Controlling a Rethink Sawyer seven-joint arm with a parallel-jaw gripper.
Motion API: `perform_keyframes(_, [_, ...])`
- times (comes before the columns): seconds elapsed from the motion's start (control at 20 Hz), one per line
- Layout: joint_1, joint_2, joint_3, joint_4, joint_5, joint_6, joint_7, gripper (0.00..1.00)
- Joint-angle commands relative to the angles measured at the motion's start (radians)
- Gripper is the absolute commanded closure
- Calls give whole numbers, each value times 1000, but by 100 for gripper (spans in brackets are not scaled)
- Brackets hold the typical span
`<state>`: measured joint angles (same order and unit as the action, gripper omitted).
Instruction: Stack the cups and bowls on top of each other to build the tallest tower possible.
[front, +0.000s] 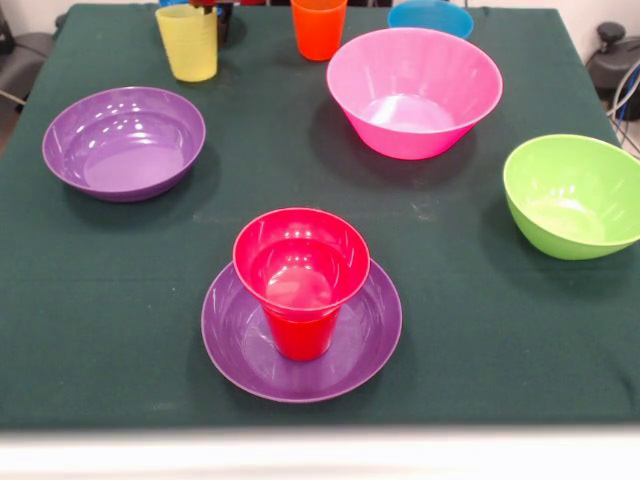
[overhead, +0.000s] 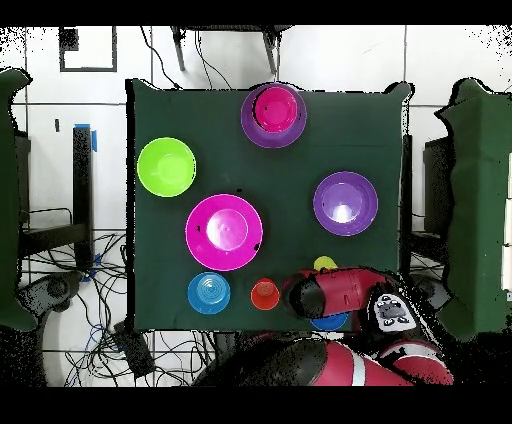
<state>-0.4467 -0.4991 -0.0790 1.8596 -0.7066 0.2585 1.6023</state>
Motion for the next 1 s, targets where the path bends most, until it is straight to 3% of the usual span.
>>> perform_keyframes(0.05, [8, -65, 177, -86, 77, 183, -44, 100])
perform_keyframes(0.2, [15, -153, 217, -117, 164, 369, -101, 100])
perform_keyframes(0.35, [17, -171, 248, -174, 204, 471, -123, 100])
perform_keyframes(1.0, [75, -95, 307, -474, 222, 733, -99, 100])
